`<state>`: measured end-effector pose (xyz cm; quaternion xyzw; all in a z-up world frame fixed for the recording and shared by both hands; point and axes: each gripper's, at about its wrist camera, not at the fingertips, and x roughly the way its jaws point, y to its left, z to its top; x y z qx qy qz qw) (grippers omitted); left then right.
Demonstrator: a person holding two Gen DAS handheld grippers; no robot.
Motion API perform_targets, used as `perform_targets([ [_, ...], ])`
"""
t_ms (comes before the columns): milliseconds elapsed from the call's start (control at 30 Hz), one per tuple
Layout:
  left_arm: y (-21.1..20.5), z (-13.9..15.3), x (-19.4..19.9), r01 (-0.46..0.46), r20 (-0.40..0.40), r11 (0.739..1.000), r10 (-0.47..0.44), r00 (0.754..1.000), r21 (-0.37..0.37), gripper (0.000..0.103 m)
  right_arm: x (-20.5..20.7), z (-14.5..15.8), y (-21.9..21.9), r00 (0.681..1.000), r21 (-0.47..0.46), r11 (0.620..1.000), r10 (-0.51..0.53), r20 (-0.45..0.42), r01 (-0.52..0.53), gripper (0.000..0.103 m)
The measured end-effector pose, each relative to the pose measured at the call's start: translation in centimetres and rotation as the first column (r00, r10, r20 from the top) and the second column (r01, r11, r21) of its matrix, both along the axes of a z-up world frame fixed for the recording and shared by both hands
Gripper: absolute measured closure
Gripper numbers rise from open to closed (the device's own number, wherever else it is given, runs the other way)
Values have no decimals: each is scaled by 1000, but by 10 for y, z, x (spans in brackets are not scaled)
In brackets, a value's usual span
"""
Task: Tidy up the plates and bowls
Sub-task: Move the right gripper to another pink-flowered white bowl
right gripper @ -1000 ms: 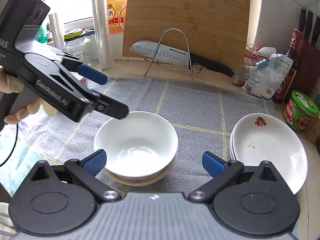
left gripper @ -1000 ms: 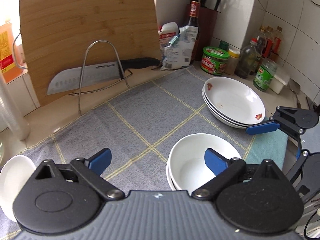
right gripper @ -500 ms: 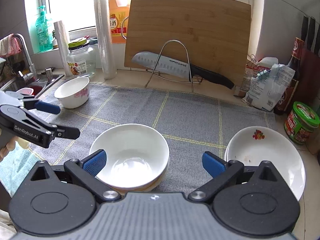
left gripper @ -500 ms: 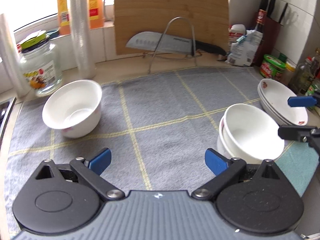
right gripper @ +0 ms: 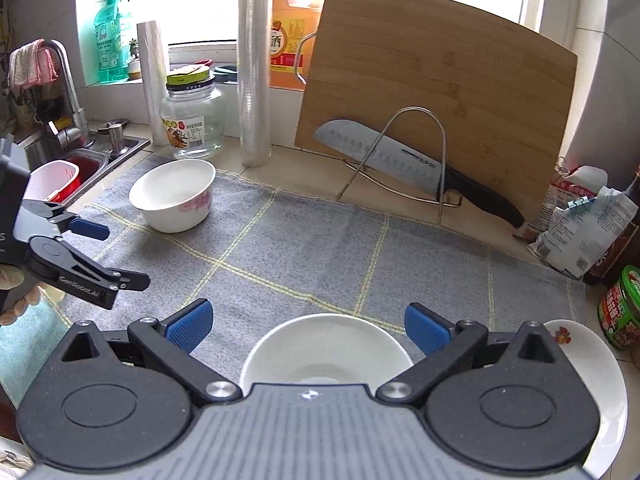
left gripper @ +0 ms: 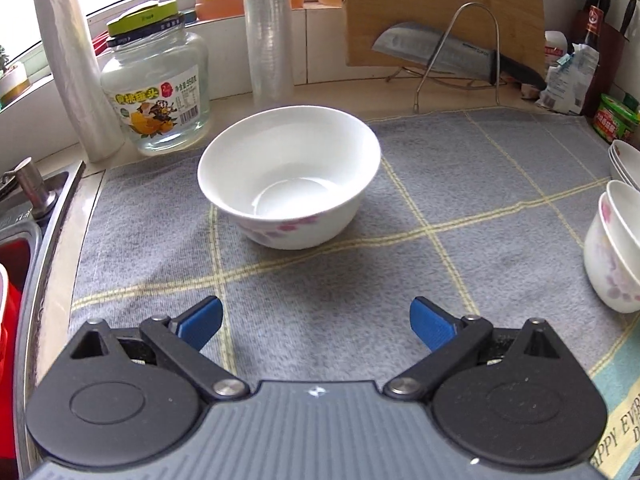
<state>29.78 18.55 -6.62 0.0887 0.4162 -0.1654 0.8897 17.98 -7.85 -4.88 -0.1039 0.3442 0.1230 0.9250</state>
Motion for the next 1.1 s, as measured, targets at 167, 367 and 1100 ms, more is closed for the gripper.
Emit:
perform_targets([
  [167, 10, -11, 24, 25, 5, 999, -25, 1000, -37, 1, 12, 4, 38, 1000, -61, 998, -2, 2, 2, 0],
  [367, 14, -14, 19, 65, 73, 997, -61, 995, -51, 0, 25, 9, 70, 1000, -108, 994, 10, 3, -10, 0],
  [1100, 17, -11, 22, 23, 217, 996, -4, 976, -87, 1, 127, -11, 134, 975, -129, 976, 153, -158, -174, 0],
])
